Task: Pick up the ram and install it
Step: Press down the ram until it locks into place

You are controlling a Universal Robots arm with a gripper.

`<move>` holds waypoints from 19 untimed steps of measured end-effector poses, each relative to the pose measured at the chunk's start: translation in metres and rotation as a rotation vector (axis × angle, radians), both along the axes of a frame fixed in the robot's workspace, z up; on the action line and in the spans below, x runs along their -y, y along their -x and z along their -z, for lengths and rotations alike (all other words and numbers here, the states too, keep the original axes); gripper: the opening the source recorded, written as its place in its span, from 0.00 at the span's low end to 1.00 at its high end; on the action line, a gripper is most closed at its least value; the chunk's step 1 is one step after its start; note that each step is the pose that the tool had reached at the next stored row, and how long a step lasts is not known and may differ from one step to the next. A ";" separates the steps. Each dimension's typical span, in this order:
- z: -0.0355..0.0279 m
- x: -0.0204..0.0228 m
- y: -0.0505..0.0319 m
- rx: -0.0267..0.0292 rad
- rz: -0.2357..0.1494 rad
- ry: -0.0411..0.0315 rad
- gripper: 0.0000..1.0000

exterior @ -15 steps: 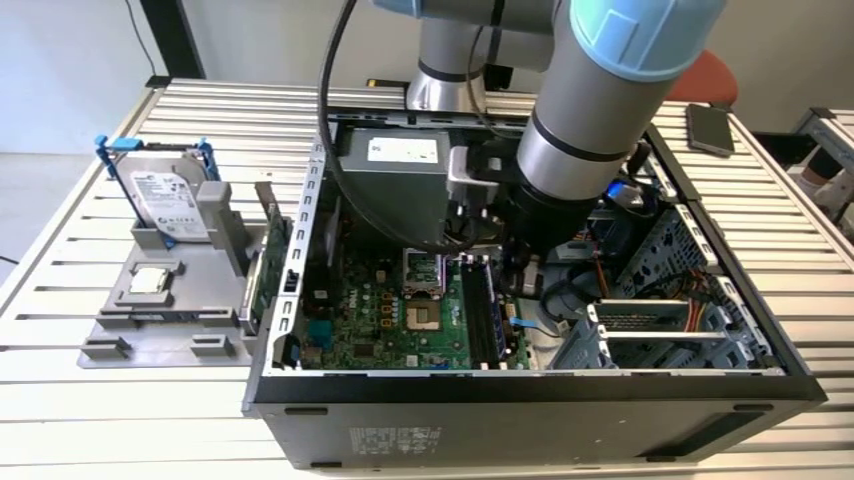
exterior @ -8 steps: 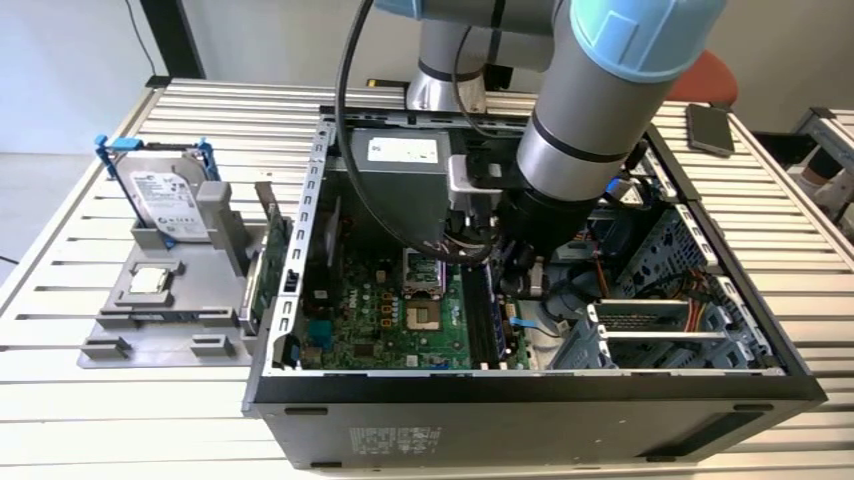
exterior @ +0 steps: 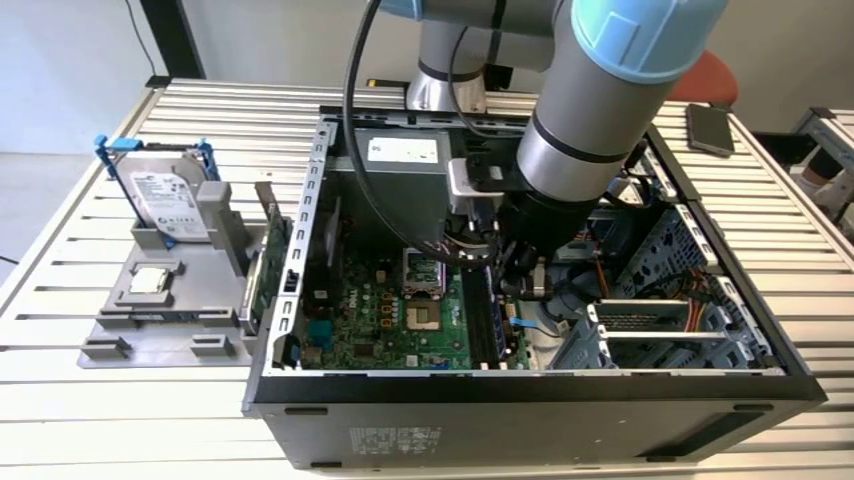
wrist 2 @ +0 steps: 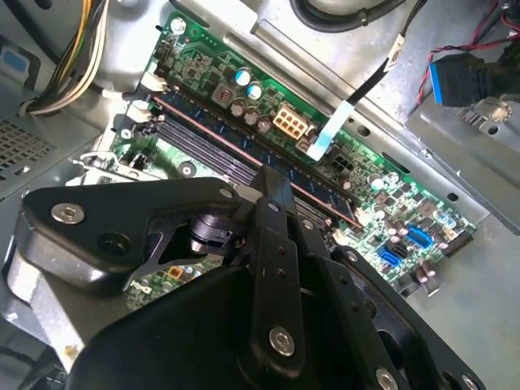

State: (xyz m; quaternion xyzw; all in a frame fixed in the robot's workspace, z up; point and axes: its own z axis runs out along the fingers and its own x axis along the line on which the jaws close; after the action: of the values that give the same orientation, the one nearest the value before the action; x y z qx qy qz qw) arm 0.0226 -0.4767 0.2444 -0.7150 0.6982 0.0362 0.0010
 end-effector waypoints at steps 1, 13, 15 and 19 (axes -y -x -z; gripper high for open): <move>0.0000 0.0000 0.0000 0.0000 0.000 0.0000 0.00; 0.0159 0.0004 -0.0001 0.0000 0.000 -0.0001 0.00; 0.0193 0.0004 0.0000 -0.0001 0.000 0.0001 0.00; 0.0263 0.0005 0.0000 -0.0004 0.000 0.0014 0.00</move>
State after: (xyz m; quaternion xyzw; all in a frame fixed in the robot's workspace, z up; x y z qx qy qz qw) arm 0.0226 -0.4772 0.2181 -0.7149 0.6983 0.0359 0.0004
